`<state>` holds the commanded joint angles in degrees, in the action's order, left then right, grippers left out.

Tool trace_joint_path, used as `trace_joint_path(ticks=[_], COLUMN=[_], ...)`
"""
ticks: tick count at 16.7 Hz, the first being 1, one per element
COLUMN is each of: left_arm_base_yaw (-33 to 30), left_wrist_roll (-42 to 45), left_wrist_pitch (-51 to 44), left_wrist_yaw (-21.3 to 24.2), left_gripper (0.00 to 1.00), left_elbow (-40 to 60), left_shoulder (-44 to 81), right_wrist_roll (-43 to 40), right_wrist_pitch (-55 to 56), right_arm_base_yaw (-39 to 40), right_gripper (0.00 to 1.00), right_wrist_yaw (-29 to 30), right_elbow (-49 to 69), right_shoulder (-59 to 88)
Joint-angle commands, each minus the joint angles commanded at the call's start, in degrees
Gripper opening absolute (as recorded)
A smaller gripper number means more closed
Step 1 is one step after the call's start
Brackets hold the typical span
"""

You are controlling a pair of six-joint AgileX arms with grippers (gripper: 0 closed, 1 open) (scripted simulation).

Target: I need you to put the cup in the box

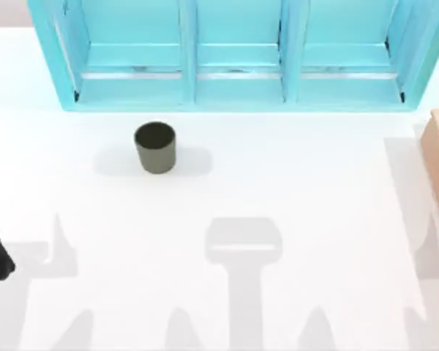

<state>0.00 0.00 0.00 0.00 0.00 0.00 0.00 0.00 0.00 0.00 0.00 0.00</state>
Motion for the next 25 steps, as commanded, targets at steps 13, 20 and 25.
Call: trace_joint_path(ticks=[13, 20, 25], left_arm_base_yaw=[0.0, 0.0, 0.0], left_wrist_roll=[0.0, 0.0, 0.0], left_wrist_pitch=[0.0, 0.0, 0.0], left_wrist_yaw=[0.0, 0.0, 0.0], left_gripper=[1.0, 1.0, 1.0], left_elbow=[0.0, 0.0, 0.0], left_shoulder=[0.0, 0.0, 0.0], right_wrist_roll=[9.5, 16.9, 23.0], right_wrist_pitch=[-12.2, -27.9, -35.9], right_arm_base_yaw=[14.1, 23.1, 30.4], right_gripper=[1.0, 1.0, 1.0], right_wrist_yaw=[8.0, 16.7, 20.0], right_elbow=[34.1, 72.0, 90.1], right_shoulder=[24.8, 58.5, 75.6])
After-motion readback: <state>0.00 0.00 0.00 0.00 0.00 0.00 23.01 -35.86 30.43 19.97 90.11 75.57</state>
